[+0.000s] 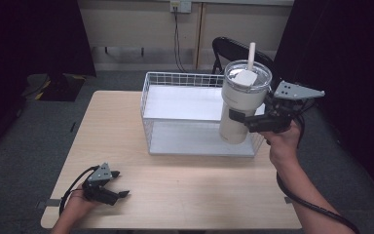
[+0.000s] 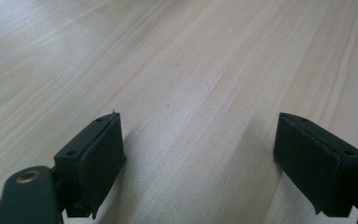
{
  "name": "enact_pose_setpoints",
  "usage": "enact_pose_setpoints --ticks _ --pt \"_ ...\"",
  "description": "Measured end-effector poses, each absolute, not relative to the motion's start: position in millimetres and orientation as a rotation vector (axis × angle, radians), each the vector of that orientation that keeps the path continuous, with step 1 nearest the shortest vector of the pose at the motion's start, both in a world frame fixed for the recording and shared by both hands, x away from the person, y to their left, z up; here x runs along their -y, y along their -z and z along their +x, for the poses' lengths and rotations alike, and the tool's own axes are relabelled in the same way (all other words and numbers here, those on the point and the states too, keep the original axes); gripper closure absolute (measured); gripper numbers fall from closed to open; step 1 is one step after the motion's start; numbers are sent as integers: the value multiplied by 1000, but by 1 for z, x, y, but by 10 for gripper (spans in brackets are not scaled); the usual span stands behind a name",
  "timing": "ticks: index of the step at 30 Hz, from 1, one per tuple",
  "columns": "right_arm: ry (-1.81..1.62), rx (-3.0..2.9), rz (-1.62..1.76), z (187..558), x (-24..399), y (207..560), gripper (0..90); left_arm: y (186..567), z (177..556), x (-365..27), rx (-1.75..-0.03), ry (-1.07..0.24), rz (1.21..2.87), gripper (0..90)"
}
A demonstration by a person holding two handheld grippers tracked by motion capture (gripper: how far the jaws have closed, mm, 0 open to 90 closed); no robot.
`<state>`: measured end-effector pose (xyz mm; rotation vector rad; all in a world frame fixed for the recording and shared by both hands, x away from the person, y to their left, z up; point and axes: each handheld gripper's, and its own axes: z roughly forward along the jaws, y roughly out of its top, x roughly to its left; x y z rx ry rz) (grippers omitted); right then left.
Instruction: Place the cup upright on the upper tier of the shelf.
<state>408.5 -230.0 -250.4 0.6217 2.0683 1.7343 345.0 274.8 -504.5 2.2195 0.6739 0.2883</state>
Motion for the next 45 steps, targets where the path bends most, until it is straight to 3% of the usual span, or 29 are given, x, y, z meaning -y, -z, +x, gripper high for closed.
enact_pose_setpoints --ticks 20,45 --pt "-1708 -2017 659 433 216 232 91 504 345 -275 -672 -293 2218 157" --pt "-1644 -1950 752 469 216 237 90 504 345 -275 -672 -292 2218 157"
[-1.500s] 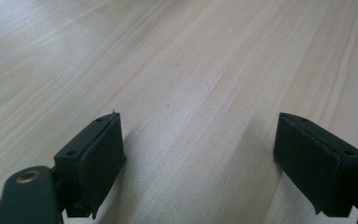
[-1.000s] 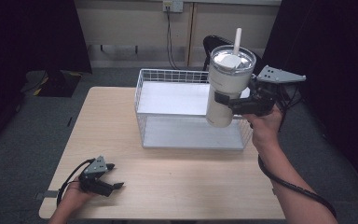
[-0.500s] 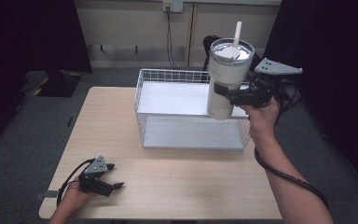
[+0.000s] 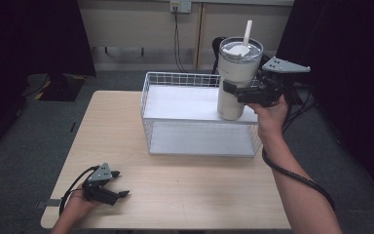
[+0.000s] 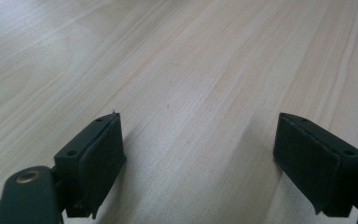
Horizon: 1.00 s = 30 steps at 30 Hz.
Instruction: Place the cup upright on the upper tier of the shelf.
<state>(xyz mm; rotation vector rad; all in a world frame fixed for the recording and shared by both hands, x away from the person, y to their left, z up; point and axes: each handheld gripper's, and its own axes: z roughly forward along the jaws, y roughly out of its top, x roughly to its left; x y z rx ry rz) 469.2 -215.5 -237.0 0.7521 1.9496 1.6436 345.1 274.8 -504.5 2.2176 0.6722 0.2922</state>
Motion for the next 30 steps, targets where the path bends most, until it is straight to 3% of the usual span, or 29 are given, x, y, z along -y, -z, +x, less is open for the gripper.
enact_pose_setpoints --ticks 30 --pt "-1625 -1869 845 496 217 260 90 504 345 -275 -672 -293 2218 157"
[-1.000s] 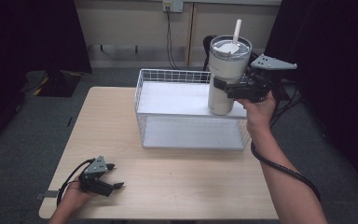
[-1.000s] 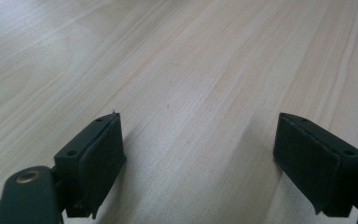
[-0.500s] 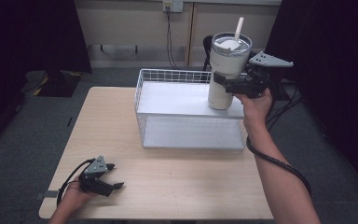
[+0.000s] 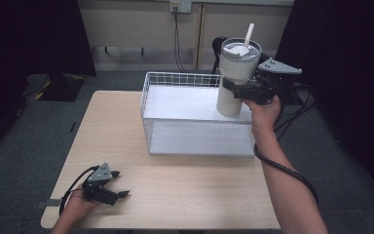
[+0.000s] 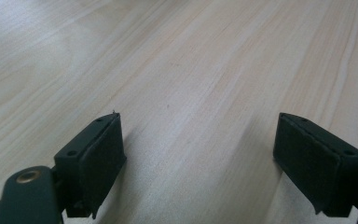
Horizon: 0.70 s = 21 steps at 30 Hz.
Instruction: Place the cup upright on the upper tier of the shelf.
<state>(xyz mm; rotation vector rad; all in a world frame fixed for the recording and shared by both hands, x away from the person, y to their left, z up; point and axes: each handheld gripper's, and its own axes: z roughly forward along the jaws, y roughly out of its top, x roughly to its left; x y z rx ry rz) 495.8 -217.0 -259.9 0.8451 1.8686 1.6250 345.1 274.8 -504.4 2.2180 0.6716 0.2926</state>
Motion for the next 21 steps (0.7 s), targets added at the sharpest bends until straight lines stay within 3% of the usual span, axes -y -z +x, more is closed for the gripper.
enact_pose_setpoints --ticks 21 --pt "-1623 -1862 820 490 220 266 90 505 345 -275 -672 -294 2217 158"
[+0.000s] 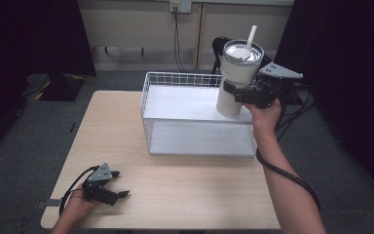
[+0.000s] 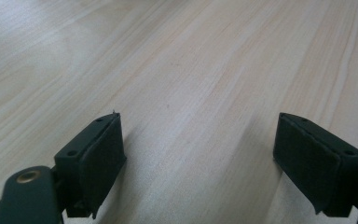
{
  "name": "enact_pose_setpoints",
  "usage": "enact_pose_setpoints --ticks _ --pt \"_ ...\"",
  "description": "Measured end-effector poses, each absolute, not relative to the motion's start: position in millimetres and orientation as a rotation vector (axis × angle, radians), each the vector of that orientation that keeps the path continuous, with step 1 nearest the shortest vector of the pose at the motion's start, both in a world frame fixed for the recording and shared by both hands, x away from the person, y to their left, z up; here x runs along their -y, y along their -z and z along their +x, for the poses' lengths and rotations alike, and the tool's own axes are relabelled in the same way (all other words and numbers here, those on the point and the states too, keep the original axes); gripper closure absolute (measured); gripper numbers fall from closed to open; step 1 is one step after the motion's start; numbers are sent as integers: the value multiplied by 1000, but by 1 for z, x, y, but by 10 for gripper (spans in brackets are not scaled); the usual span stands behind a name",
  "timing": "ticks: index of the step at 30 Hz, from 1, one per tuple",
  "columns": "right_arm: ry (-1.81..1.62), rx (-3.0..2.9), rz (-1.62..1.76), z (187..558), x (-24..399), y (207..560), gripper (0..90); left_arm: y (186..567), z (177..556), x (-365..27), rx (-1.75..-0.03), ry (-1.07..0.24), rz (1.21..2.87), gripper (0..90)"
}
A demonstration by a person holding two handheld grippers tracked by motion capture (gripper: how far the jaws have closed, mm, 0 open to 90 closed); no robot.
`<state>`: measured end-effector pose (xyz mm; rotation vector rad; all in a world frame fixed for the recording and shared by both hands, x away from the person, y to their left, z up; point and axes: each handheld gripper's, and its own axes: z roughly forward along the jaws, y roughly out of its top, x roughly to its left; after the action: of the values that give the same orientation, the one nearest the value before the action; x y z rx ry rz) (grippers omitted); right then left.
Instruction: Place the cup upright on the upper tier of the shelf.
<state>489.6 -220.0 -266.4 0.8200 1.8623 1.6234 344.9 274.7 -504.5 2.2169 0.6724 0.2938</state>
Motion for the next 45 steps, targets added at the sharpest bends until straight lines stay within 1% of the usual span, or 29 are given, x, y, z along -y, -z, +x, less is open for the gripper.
enact_pose_setpoints --ticks 23,36,45 --pt "-1639 -1858 881 486 221 275 87 505 345 -275 -675 -291 2216 157" --pt "-1530 -1913 851 481 222 277 90 505 345 -275 -676 -288 2215 158" --pt "-1480 -1966 849 476 228 283 109 505 345 -275 -673 -289 2220 157"
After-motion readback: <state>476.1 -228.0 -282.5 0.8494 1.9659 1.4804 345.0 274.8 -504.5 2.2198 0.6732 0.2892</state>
